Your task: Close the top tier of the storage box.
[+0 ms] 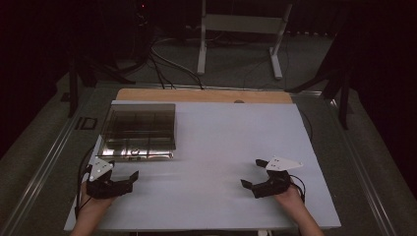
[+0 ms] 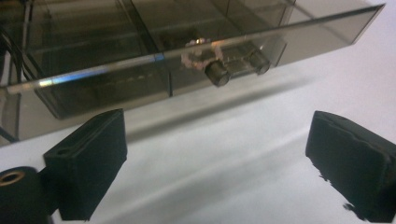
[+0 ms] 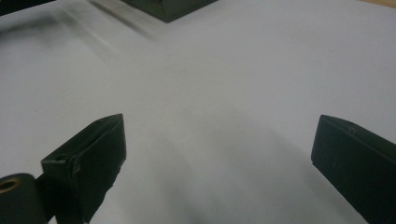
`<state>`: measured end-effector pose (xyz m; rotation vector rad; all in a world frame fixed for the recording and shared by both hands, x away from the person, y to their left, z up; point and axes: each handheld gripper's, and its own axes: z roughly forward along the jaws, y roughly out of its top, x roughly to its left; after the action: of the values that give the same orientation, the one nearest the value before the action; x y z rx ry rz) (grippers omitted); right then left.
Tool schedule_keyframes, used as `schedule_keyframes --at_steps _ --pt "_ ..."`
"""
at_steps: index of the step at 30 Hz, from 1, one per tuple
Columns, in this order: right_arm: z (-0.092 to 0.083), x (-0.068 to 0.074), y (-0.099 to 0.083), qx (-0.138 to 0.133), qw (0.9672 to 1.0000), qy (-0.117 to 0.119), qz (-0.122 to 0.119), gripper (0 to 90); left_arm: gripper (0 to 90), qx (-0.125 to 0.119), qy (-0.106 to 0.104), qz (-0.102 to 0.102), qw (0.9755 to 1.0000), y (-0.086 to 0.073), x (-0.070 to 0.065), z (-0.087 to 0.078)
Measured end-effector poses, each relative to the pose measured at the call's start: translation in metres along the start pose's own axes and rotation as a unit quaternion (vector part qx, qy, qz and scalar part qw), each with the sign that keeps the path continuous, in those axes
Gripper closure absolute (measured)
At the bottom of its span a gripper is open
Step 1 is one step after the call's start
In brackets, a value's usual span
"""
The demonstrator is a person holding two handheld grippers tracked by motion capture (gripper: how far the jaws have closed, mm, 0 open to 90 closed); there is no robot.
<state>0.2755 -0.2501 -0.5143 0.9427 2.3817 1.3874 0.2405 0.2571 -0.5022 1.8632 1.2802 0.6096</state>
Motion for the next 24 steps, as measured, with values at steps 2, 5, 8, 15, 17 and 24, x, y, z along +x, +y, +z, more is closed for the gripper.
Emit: schedule_keyframes --at_steps 2,5,8,15,17,24 --pt "0.0002 -0.0001 -0.0003 0.002 1.0 0.0 0.0 3.6 12.5 0.001 0.005 0.001 1.0 -0.0011 -0.0005 0.0001" --pt "-0.0001 -0.001 -0.0005 0.002 1.0 -0.001 0.0 3.6 16.3 0.008 -0.002 0.008 0.9999 -0.0022 -0.0012 0.001" --pt "-0.0001 -0.0013 -0.0009 0.003 1.0 -0.002 0.001 3.6 19.7 0.015 -0.004 0.014 0.9998 -0.0035 -0.0035 0.0024" --pt "-0.0002 -0.0021 -0.0012 0.004 1.0 -0.002 0.002 3.6 37.2 0.014 0.01 0.033 0.9993 -0.0033 -0.0081 0.0019" --pt "-0.0001 -0.002 -0.0013 0.005 1.0 -0.002 0.002 3.6 40.2 0.012 0.016 0.034 0.9992 -0.0034 -0.0083 0.0015" --pt "0.0001 -0.0021 -0.0014 0.005 1.0 -0.001 0.002 3.6 57.3 0.003 0.032 0.035 0.9989 -0.0028 -0.0074 -0.0014"
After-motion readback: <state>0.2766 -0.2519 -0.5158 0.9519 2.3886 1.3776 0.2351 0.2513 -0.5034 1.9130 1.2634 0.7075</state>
